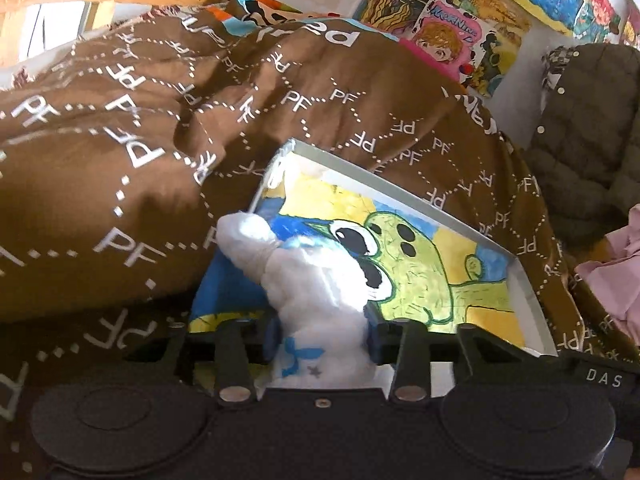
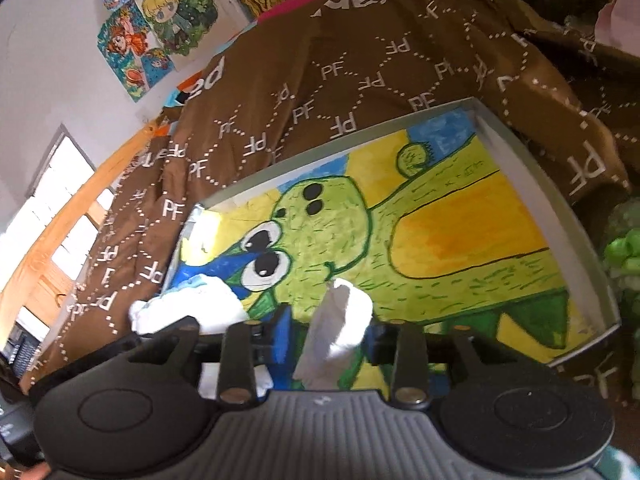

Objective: Organize soft objects
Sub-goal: 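Carry the mitten and cloth into the drawing-lined tray and open both tools, then withdraw both open tools from the tray back toward the pile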

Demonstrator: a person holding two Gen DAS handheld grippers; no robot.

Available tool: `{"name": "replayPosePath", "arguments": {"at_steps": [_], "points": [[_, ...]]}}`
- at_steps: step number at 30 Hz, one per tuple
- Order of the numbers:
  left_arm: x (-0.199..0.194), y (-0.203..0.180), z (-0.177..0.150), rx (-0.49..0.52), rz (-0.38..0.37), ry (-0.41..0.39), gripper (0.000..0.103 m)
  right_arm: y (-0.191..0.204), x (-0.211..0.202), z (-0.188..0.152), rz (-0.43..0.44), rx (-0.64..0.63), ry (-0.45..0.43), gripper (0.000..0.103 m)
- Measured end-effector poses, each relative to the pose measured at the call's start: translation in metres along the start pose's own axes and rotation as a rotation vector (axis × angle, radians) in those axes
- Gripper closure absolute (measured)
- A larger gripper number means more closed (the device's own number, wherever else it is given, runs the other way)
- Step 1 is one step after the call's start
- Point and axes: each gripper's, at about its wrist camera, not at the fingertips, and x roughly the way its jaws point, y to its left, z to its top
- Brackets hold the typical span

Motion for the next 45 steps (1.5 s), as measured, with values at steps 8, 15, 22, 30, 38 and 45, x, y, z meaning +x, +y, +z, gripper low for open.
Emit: {"name": "replayPosePath", "arguments": {"at_steps": [8, 15, 22, 30, 38, 45], "points": [[-0.036, -0.011, 0.013, 0.001, 0.045, -0.047, 0.026, -0.012, -0.029, 0.010, -0.023, 0.032, -0.028, 0.028], [-0.104, -0.035, 0.017, 0.109, 0.050, -0.194, 0.007, -0.006, -0.086, 0.016, -0.010, -0.020, -0.141, 0.008], [-0.172, -0.058, 0.008, 0.165, 0.064, -0.297, 0.001, 0.021, -0.153, 0.001, -0.009, -0.183, -0.296, 0.000], [-0.239, -0.066, -0.028, 0.171, 0.084, -0.366, 0.001, 0.038, -0.218, -0.039, -0.021, -0.300, -0.451, 0.000], [-0.293, -0.065, -0.070, 0.178, 0.097, -0.397, 0.001, 0.050, -0.264, -0.089, -0.050, -0.392, -0.563, 0.000], [-0.329, -0.058, -0.101, 0.167, 0.146, -0.427, 0.001, 0.048, -0.289, -0.125, -0.106, -0.384, -0.583, 0.000]]}}
